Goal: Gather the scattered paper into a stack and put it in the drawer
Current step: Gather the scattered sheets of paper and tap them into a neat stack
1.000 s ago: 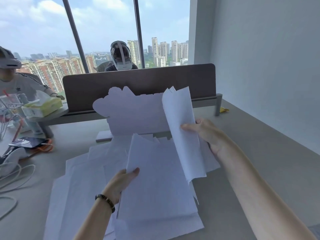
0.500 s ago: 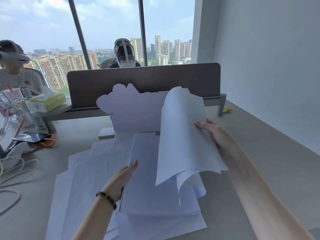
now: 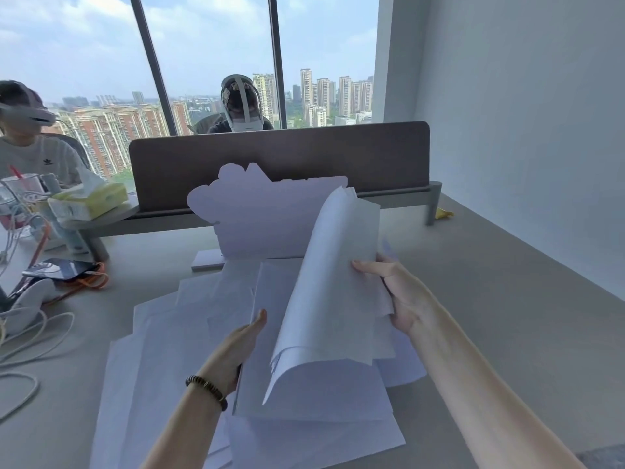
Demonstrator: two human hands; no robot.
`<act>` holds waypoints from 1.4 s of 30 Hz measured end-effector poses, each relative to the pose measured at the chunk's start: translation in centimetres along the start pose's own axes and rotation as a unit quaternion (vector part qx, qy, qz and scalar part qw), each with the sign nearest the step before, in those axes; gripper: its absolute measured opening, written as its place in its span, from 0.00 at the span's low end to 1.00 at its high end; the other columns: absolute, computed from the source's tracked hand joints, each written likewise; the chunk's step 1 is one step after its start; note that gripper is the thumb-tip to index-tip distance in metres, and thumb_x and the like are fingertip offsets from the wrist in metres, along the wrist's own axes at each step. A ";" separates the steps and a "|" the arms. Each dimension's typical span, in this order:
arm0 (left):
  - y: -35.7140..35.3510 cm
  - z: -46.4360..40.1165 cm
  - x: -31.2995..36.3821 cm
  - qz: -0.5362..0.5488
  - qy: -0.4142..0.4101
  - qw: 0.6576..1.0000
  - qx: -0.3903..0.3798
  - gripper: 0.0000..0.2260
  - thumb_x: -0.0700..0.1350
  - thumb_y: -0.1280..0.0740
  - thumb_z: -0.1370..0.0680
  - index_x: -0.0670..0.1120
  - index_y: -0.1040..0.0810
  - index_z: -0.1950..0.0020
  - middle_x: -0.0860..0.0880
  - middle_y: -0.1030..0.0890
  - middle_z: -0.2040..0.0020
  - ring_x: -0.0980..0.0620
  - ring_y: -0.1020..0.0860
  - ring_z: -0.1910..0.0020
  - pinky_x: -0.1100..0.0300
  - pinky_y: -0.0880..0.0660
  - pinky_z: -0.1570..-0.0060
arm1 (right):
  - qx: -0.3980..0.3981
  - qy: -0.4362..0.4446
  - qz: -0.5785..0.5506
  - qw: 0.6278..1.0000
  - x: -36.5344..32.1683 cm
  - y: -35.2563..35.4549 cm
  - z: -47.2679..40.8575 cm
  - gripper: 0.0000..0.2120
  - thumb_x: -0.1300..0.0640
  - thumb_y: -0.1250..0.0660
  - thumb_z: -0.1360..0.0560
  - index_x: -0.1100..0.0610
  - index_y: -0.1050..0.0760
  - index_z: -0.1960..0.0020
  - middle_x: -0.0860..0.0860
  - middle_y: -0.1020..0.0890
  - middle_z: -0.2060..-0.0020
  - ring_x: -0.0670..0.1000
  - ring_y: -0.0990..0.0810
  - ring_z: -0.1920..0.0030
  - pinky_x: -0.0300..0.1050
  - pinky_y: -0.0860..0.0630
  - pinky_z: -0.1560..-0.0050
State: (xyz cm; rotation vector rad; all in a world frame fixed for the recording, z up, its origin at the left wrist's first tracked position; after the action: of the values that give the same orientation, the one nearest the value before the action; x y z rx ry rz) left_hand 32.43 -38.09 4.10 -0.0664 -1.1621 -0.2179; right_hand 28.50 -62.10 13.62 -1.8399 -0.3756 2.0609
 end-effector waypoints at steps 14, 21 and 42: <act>-0.6 0.0 0.2 0.006 -0.003 1.000 -0.031 0.13 0.54 0.29 0.23 0.46 0.19 0.45 0.48 0.15 0.53 0.51 0.17 0.57 0.65 0.23 0.68 | 0.175 -0.043 0.277 0.944 5.1 9.0 -0.1 0.13 0.69 0.30 0.25 0.65 0.20 0.40 0.60 0.16 0.46 0.59 0.16 0.49 0.43 0.21 0.54; -0.9 -0.1 -0.5 -0.009 0.001 0.997 -0.080 0.16 0.39 0.28 0.24 0.37 0.20 0.38 0.40 0.14 0.48 0.39 0.16 0.48 0.47 0.19 0.45 | 0.182 -0.009 0.383 0.906 7.6 7.5 -1.5 0.12 0.54 0.36 0.20 0.59 0.20 0.40 0.56 0.15 0.48 0.58 0.17 0.47 0.54 0.21 0.41; -0.3 -0.2 0.2 0.065 -0.022 0.996 -0.052 0.09 0.36 0.31 0.22 0.38 0.20 0.42 0.38 0.15 0.50 0.39 0.17 0.54 0.50 0.17 0.62 | 0.217 -0.007 0.576 0.788 6.4 6.2 -0.7 0.17 0.42 0.40 0.20 0.56 0.25 0.46 0.53 0.20 0.48 0.57 0.22 0.44 0.48 0.30 0.52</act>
State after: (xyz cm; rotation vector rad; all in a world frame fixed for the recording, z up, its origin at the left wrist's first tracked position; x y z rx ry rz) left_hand 32.60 -38.48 4.23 -0.2385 -1.1848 -0.1614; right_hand 28.11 -65.00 5.17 -1.8850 1.4751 2.4494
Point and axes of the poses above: each hand's wrist, its own z-axis away from the middle knuckle, its own y-axis out of the back of the hand, x = y × z, the point moved 9 cm from there along -z, towards the middle knuckle
